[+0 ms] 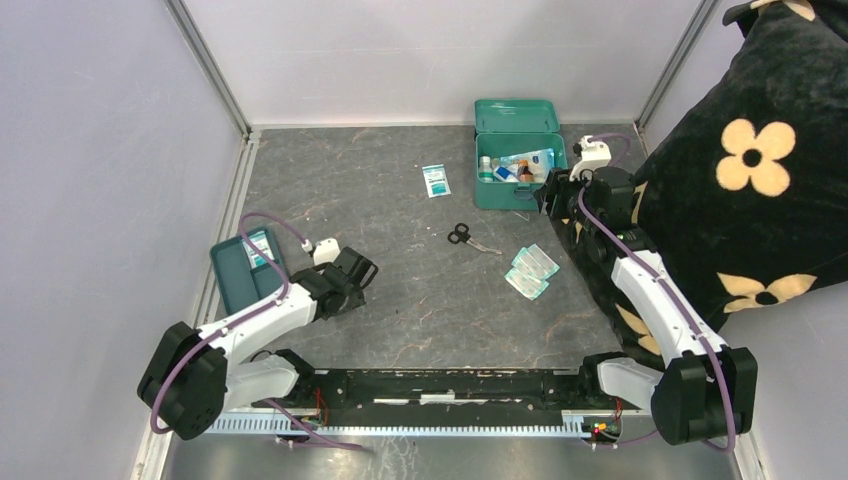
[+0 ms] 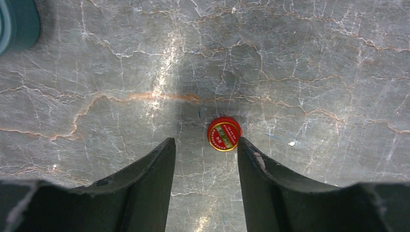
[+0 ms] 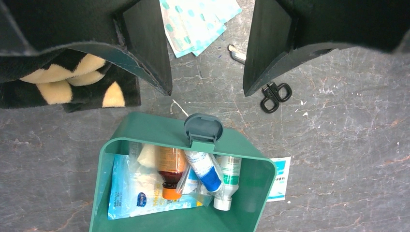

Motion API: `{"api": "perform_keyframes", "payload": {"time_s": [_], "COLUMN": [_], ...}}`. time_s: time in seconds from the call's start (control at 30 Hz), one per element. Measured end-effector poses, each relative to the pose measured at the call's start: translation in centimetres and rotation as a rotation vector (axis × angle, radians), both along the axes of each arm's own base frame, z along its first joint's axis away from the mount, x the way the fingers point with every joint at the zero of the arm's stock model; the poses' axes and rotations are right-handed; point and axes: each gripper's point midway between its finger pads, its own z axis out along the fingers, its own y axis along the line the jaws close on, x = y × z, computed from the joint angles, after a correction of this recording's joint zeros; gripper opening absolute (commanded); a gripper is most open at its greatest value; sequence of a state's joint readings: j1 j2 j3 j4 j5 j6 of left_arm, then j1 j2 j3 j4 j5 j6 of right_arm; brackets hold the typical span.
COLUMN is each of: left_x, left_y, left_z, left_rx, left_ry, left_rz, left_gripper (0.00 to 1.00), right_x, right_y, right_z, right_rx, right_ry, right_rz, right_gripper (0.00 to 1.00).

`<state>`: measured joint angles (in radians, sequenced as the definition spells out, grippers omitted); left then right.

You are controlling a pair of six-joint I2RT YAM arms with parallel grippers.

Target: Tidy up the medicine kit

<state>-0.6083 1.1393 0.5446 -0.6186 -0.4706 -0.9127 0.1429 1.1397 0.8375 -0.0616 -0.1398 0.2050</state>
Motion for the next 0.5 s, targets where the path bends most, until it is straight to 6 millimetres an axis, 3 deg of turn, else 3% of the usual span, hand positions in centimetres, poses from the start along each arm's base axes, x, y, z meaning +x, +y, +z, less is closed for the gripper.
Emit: {"api": "perform_keyframes", "payload": {"time_s": [0.33,0.5], "left_x": [0.4,0.6], "left_y": [-0.4,-0.8], "left_z": [-0.5,-1.2], "left_rx": [-0.003,-0.011], "left_ry": [0.001,0.009], "left_rz": [-0.002,-0.006], "left_gripper": [0.55,0.49], "right_x": [-0.5,-0.5], "right_y": [0.2,0.2], "right_z": [-0.1,-0.1], "right_rx": [0.007,0.007], "right_ry": [-0.001,-0.002], "right_rz": [0.015,0.016], "right_gripper": [0.62,0.62]}}
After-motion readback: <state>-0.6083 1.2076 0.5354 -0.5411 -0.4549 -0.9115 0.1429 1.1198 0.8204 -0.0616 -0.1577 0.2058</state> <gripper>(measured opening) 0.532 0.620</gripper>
